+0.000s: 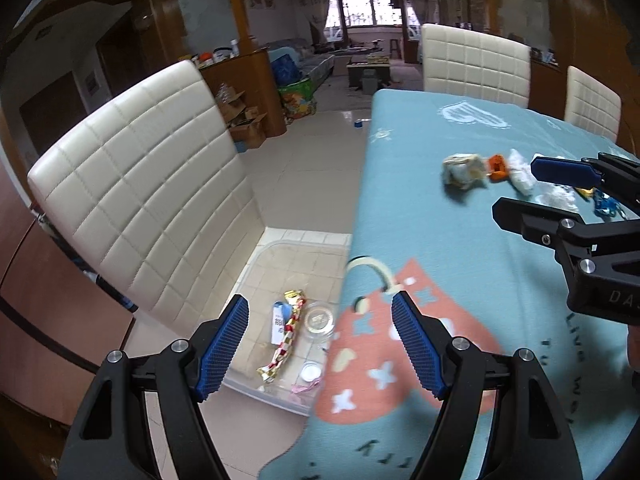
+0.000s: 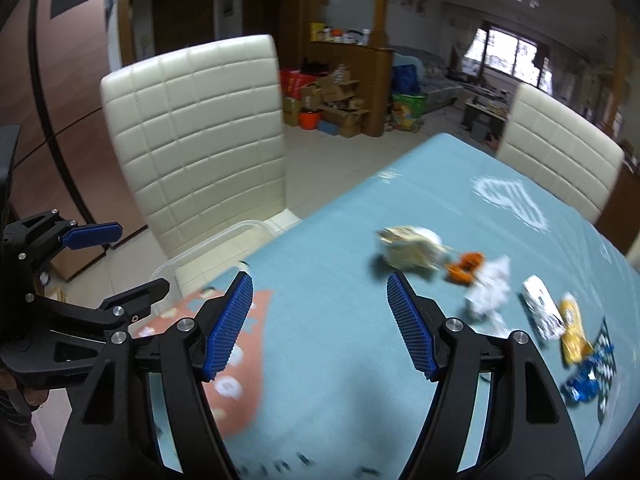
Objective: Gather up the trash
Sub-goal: 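Grasp the clear plastic tray with the right tool while the left tool grasps a white tissue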
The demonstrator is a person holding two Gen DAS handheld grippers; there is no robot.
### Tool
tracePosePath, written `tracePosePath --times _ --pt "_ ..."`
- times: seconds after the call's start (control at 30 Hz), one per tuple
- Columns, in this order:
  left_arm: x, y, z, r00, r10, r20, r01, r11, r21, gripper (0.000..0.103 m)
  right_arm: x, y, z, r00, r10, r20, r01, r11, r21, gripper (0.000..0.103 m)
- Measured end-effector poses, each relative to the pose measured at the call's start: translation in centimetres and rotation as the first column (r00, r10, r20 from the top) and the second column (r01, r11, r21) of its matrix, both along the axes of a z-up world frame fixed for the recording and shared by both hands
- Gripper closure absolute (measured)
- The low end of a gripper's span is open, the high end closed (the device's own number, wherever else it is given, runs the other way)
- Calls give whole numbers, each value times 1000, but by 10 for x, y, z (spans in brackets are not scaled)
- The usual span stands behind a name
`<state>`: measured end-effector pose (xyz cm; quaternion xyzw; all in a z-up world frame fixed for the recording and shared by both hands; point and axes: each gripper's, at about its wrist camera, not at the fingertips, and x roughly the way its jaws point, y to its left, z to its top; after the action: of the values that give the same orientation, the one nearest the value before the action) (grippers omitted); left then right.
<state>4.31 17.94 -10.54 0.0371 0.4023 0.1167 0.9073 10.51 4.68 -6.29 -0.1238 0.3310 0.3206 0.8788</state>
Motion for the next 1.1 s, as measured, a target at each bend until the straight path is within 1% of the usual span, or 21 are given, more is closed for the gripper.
tracePosePath --times 0.23,0.33,0.4,0.47,0.53,0.63,0.7,0.77,0.83,0.93,1.0,1.1 --pt "16 -64 9 992 -122 9 122 992 -26 31 -2 -82 2 991 -131 27 131 991 3 33" --pt "25 -98 12 984 -177 25 177 984 -23 31 1 -125 -1 977 -211 36 212 977 -24 28" --pt "35 -120 10 976 -218 24 219 976 -21 31 2 -154 -4 962 -270 43 272 962 -34 23" --pt "45 -140 6 972 -237 4 237 971 -23 31 6 -191 -9 939 -341 39 343 938 -46 22" --pt "57 -159 1 964 -266 -16 265 963 -48 31 10 -222 -15 912 -409 37 411 910 -62 20" --pt "73 -191 -5 949 -312 -49 307 948 -79 31 19 -264 -27 855 -517 39 517 847 -121 19" --pt "80 -208 -8 940 -335 -59 331 941 -71 31 22 -286 -34 830 -557 24 555 821 -135 18" --pt "88 -224 -11 939 -340 -58 337 940 -45 31 27 -302 -42 808 -590 7 584 797 -155 15" --pt "97 -231 -15 938 -339 -69 336 941 -50 31 29 -316 -50 788 -616 0 607 775 -175 14" --pt "112 -234 -23 941 -325 -96 319 945 -73 31 35 -330 -60 768 -640 -15 626 756 -192 12" --pt "120 -235 -27 947 -302 -105 298 953 -52 30 39 -335 -67 754 -656 -26 638 742 -206 12" --pt "129 -234 -31 954 -279 -111 278 960 -32 31 45 -342 -76 742 -668 -56 646 735 -207 12"
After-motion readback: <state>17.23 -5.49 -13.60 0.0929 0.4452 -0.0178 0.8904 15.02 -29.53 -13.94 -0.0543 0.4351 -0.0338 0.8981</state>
